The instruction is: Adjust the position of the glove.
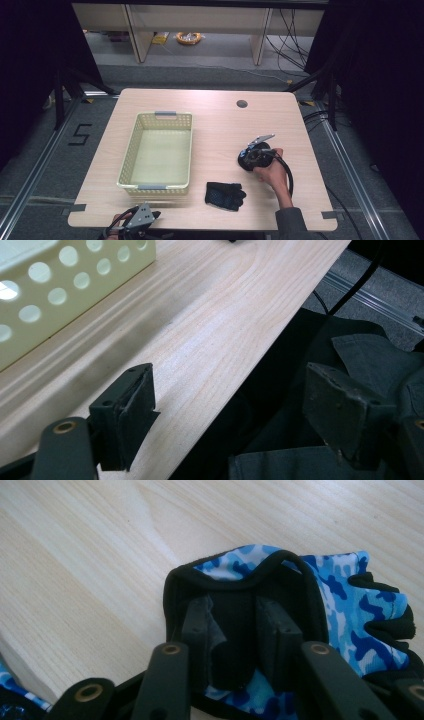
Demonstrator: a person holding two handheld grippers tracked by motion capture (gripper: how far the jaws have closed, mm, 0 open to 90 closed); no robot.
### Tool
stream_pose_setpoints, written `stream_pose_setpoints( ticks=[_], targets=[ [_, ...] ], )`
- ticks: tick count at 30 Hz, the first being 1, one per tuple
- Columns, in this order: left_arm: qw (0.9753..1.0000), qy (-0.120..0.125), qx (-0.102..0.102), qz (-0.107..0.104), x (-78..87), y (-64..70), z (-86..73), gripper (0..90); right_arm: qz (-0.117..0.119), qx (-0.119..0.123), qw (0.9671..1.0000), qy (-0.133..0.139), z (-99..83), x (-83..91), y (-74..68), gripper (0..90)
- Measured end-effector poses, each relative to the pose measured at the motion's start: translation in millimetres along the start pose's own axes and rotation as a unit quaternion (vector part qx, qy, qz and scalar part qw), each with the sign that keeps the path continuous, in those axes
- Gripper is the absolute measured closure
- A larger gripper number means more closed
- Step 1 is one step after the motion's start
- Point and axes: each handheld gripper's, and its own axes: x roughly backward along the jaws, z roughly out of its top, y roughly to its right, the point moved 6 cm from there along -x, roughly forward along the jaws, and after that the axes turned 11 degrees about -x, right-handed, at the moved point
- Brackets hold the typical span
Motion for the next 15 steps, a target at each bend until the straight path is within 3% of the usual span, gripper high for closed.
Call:
stream_pose_setpoints(
  ticks=[1, 2, 3, 5, 6, 7, 9, 11, 13, 14, 15],
  targets=[
    [1.0, 0.0, 0.0, 0.0, 0.0, 0.0, 0.0, 20.8, 0.0, 0.0, 1.0, 0.0, 0.0, 0.0, 0.0, 71.6],
    [1.0, 0.001, -0.003, 0.0, 0.3, -0.5, 0.5, 20.8, 0.003, -0.018, 0.9998, 0.0, -1.3, 1.1, -0.4, 73.0],
    [0.9999, 0.008, 0.013, 0.0, -0.7, 1.3, 1.3, 20.9, 0.002, -0.019, 0.9997, 0.015, -0.2, -0.7, 0.7, 73.8],
    [0.9999, 0.007, 0.013, 0.0, -0.6, 1.3, 1.2, 20.9, 0.0, -0.025, 0.9996, 0.011, -1.2, 1.1, 0.9, 74.3],
    [1.0, 0.004, 0.004, 0.001, -0.5, -0.1, 0.3, 20.9, 0.0, -0.033, 0.9993, 0.016, -1.1, 2.7, 1.1, 74.8],
    [0.9999, 0.007, 0.008, 0.002, -0.9, 0.1, 0.8, 20.9, 0.006, -0.042, 0.9987, 0.028, 0.1, 2.7, -0.3, 74.7],
    [1.0, -0.001, 0.001, 0.008, -0.9, -1.6, -0.1, 20.9, 0.005, -0.035, 0.9991, 0.023, 0.5, 6.4, 0.6, 74.7],
    [1.0, 0.0, 0.003, 0.006, -0.5, -1.2, 0.0, 20.9, 0.003, -0.05, 0.9978, 0.044, 4.3, 19.6, -1.4, 74.7],
    [1.0, 0.001, 0.002, 0.003, 0.2, -1.0, 0.2, 20.9, 0.0, -0.051, 0.9975, 0.048, 5.2, 25.4, -0.9, 74.7],
    [1.0, 0.003, 0.006, 0.002, 0.6, -1.3, 0.9, 21.0, 0.001, -0.043, 0.9965, 0.073, 8.5, 35.9, -0.1, 74.6],
    [1.0, 0.003, 0.006, 0.002, 0.6, -1.3, 0.9, 21.0, 0.001, -0.043, 0.9965, 0.073, 8.5, 35.9, -0.1, 74.6]
  ],
)
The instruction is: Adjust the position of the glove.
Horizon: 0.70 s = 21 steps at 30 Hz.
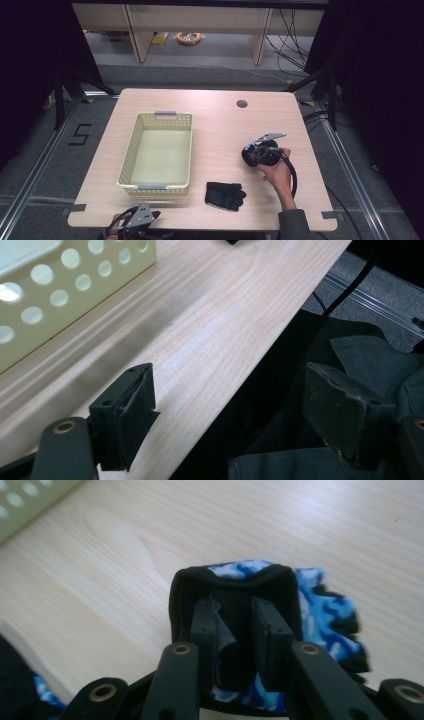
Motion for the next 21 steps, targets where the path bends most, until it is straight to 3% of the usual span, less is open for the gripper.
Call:
stream_pose_setpoints(
  ticks=[1, 2, 4, 5, 9, 10, 11, 12, 13, 15, 16, 17, 20, 21],
  targets=[
    [0.9999, -0.001, -0.012, 0.0, 1.6, -1.7, 0.6, 21.0, 0.001, -0.01, 0.9998, 0.018, 0.7, 2.8, -2.4, 74.6],
    [1.0, 0.003, 0.001, 0.005, 1.4, -1.4, 1.3, 21.4, 0.0, -0.008, 0.9998, 0.016, 1.3, 22.7, -8.4, 74.7],
    [1.0, 0.004, -0.002, 0.006, 1.9, -2.7, 2.3, 21.5, 0.001, 0.001, 0.9997, 0.023, 1.4, 28.3, -9.9, 74.6],
    [0.9996, 0.02, 0.015, 0.009, 0.6, -2.0, 5.8, 21.5, 0.01, 0.01, 0.9987, 0.049, 2.5, 43.6, -18.0, 74.6],
    [0.9994, 0.03, 0.002, 0.015, -0.7, -4.0, 14.6, 21.4, 0.026, 0.011, 0.9967, 0.076, -6.1, 70.8, -36.9, 74.4],
    [0.9994, 0.03, 0.002, 0.015, -0.7, -4.0, 14.6, 21.4, 0.026, 0.011, 0.9967, 0.076, -6.1, 70.8, -36.9, 74.4],
    [0.9993, 0.032, 0.014, 0.016, -1.9, -2.3, 18.7, 21.4, 0.035, 0.005, 0.9957, 0.086, -12.2, 81.6, -47.4, 74.3],
    [0.9994, 0.03, 0.0, 0.015, -2.5, -3.5, 20.6, 21.5, 0.038, 0.006, 0.9952, 0.09, -14.1, 84.0, -50.5, 74.3],
    [0.9992, 0.039, -0.003, 0.012, -5.9, -3.2, 29.6, 21.5, 0.038, -0.005, 0.9956, 0.085, -18.3, 87.9, -56.6, 74.3],
    [0.9988, 0.047, -0.002, 0.013, -8.5, -2.3, 36.8, 21.7, 0.043, 0.005, 0.9947, 0.093, -23.8, 92.7, -64.0, 74.2],
    [0.9991, 0.04, -0.007, 0.016, -9.0, -3.9, 38.5, 21.8, 0.044, -0.006, 0.9953, 0.086, -27.5, 94.7, -68.6, 74.2],
    [0.9989, 0.044, -0.013, 0.014, -9.6, -4.1, 42.2, 21.9, 0.047, 0.005, 0.9951, 0.087, -29.7, 95.9, -69.9, 74.1],
    [0.9985, 0.052, -0.008, 0.014, -11.9, -3.9, 48.1, 22.1, 0.053, -0.005, 0.9949, 0.086, -35.8, 97.5, -77.7, 74.0],
    [0.9986, 0.047, -0.023, 0.013, -12.6, -5.3, 50.5, 22.4, 0.053, 0.0, 0.9949, 0.085, -40.9, 98.5, -80.8, 73.9]
  ],
)
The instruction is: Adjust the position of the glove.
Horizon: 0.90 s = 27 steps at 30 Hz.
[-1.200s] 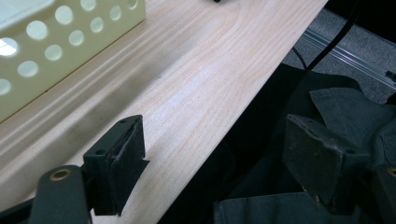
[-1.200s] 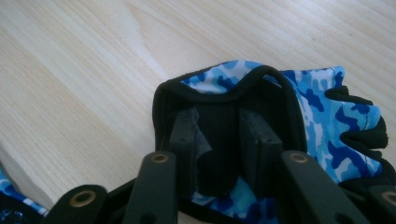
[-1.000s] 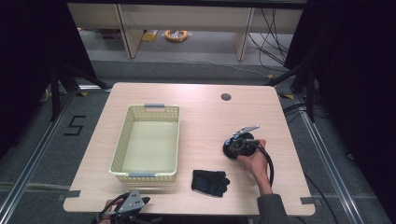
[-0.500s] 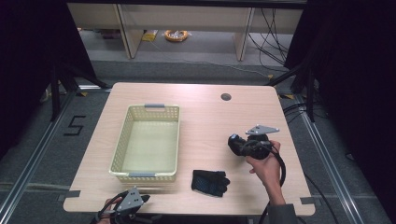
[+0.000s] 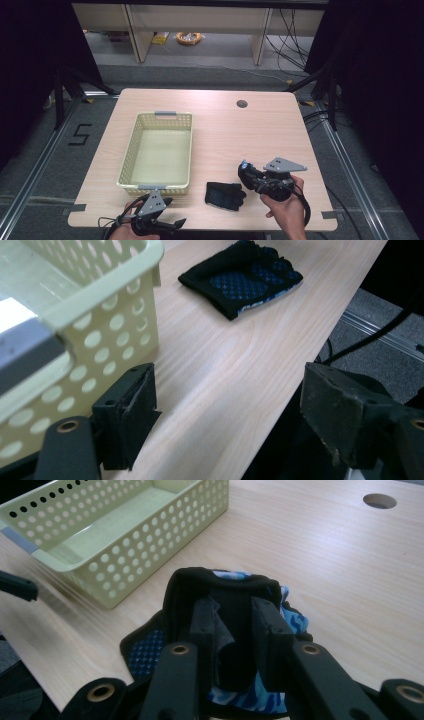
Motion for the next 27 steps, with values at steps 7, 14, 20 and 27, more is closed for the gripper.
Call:
stream_pose_setpoints(
  ticks=[7, 14, 20, 27],
  targets=[
    [1.0, -0.004, -0.003, -0.001, -4.8, 2.4, 5.9, 23.2, 0.003, -0.017, 0.9998, -0.013, -16.4, 0.0, -12.4, 73.4],
    [0.9999, 0.008, 0.009, -0.006, -11.3, 5.6, 14.5, 23.4, -0.007, -0.024, 0.999, -0.037, -24.5, -22.1, -29.9, 72.8],
    [1.0, 0.005, -0.005, -0.005, -12.8, 4.6, 15.4, 24.5, -0.013, -0.029, 0.9964, -0.078, -32.2, -62.8, -46.1, 72.1],
    [0.9997, -0.01, -0.02, -0.013, -18.7, 5.1, 10.2, 25.9, -0.011, -0.023, 0.9937, -0.109, -47.8, -94.6, -55.3, 68.8]
  ],
)
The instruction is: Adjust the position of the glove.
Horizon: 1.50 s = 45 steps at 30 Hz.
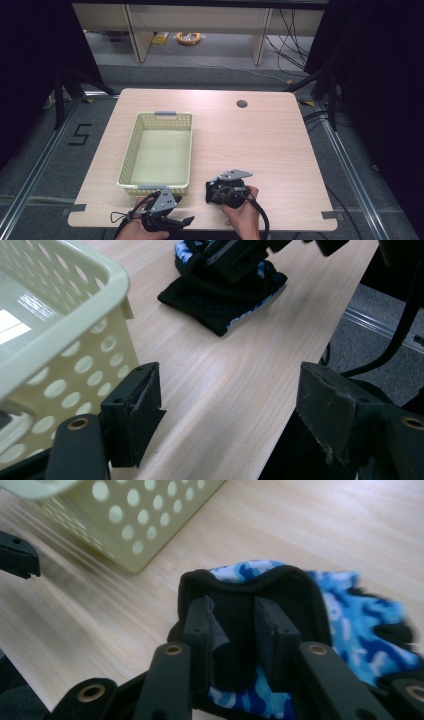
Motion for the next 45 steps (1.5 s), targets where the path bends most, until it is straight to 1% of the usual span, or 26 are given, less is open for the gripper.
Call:
stream_pose_setpoints(
  ticks=[4, 5, 6, 7, 9, 10, 12, 14, 16, 17, 19, 22, 23, 24, 25, 26, 27, 28, 30, 31, 33, 36, 40, 42, 43, 45],
  targets=[
    [0.9999, 0.003, 0.016, 0.002, -4.2, 2.3, -0.5, 26.8, 0.003, -0.006, 0.9999, -0.007, -2.9, -3.6, -1.4, 66.2],
    [0.9999, -0.01, -0.005, -0.002, -3.9, 0.0, -2.0, 26.9, 0.015, -0.004, 0.9999, 0.003, -1.2, -2.8, -0.5, 61.2],
    [0.9999, -0.01, -0.005, -0.002, -3.9, 0.0, -2.0, 27.0, 0.015, -0.004, 0.9999, 0.003, -1.2, -2.8, -0.5, 61.2],
    [1.0, -0.004, 0.006, -0.001, -5.5, 1.2, -1.2, 26.9, 0.034, -0.017, 0.9993, 0.005, 0.0, 4.0, -0.7, 57.0],
    [1.0, -0.002, 0.004, -0.005, -7.0, 1.0, -0.1, 27.7, 0.04, -0.022, 0.9989, 0.01, 2.4, 13.0, 0.7, 57.4],
    [1.0, -0.007, 0.002, -0.003, -7.9, 0.0, 0.0, 28.2, 0.059, -0.012, 0.9977, 0.031, 6.3, 18.4, 2.4, 57.4],
    [0.9999, 0.004, 0.009, -0.004, -10.3, 1.8, 2.1, 29.4, 0.065, -0.012, 0.997, 0.04, 9.4, 24.3, 5.7, 57.4],
    [1.0, -0.002, -0.002, -0.006, -13.9, 3.7, 5.5, 31.0, 0.034, 0.003, 0.9977, 0.059, 17.2, 42.9, 30.2, 60.5],
    [1.0, -0.001, 0.0, -0.006, -15.7, 5.4, 7.6, 33.3, 0.03, 0.013, 0.9975, 0.063, 18.2, 45.1, 37.8, 62.2],
    [0.9999, 0.004, -0.007, -0.007, -20.4, 7.5, 12.6, 34.8, 0.018, 0.019, 0.9978, 0.061, 17.1, 49.1, 57.1, 63.9],
    [0.9998, 0.007, -0.011, -0.012, -25.6, 10.5, 18.5, 37.5, 0.012, 0.01, 0.9986, 0.051, 12.0, 49.5, 72.5, 63.7],
    [0.9997, 0.012, -0.013, -0.019, -33.4, 13.9, 24.7, 40.4, 0.008, -0.003, 0.9993, 0.037, 5.8, 48.5, 82.4, 63.9],
    [0.9997, 0.005, -0.019, -0.018, -40.1, 15.0, 29.5, 41.0, 0.01, -0.016, 0.9997, 0.016, -0.6, 45.4, 86.0, 64.1],
    [0.9994, 0.005, -0.027, -0.019, -43.8, 15.2, 32.3, 41.4, 0.005, -0.001, 0.9998, 0.019, -0.5, 43.7, 88.5, 64.1],
    [0.9996, 0.008, -0.022, -0.018, -48.2, 16.9, 35.7, 42.2, 0.007, -0.009, 0.9999, 0.012, -1.9, 42.4, 87.3, 64.2],
    [0.9992, 0.002, -0.038, -0.015, -50.2, 15.8, 37.3, 42.7, 0.015, -0.004, 0.9999, 0.005, -2.7, 39.5, 86.5, 64.5],
    [0.9991, 0.002, -0.038, -0.02, -52.1, 16.8, 38.9, 43.5, 0.025, -0.016, 0.9995, 0.013, -3.5, 34.8, 83.4, 64.6],
    [0.9993, 0.009, -0.033, -0.012, -56.4, 17.0, 41.3, 45.2, 0.021, -0.002, 0.9998, -0.007, -5.3, 35.8, 84.6, 64.7],
    [0.9994, 0.002, -0.032, -0.013, -58.7, 16.4, 41.7, 46.3, 0.024, -0.001, 0.9996, -0.012, -6.5, 33.9, 83.7, 64.8],
    [0.9992, -0.002, -0.037, -0.014, -64.2, 16.5, 43.0, 47.4, 0.03, -0.02, 0.9992, -0.017, -9.2, 30.8, 80.6, 64.5],
    [0.9993, -0.008, -0.034, -0.014, -67.6, 16.0, 43.4, 47.6, 0.039, -0.018, 0.9987, -0.026, -11.1, 29.0, 82.1, 63.6],
    [0.9994, -0.015, -0.03, -0.01, -72.5, 14.5, 43.0, 47.3, 0.042, -0.015, 0.9988, -0.021, -12.4, 25.7, 82.9, 64.4],
    [0.9993, -0.021, -0.03, 0.002, -78.5, 12.3, 42.8, 52.4, 0.026, -0.019, 0.9977, -0.059, -18.6, 21.5, 84.2, 71.6],
    [0.9992, -0.023, -0.033, 0.006, -78.5, 11.7, 43.0, 54.8, 0.021, -0.013, 0.998, -0.059, -18.6, 22.5, 84.4, 76.7],
    [0.9987, -0.024, -0.043, 0.014, -79.9, 9.7, 43.7, 60.5, 0.02, -0.009, 0.9991, -0.038, -17.7, 21.5, 83.3, 84.0],
    [0.9986, -0.026, -0.044, 0.016, -81.3, 7.4, 43.0, 67.2, 0.017, 0.002, 0.9988, -0.045, -18.4, 24.3, 83.0, 88.5]
  ],
)
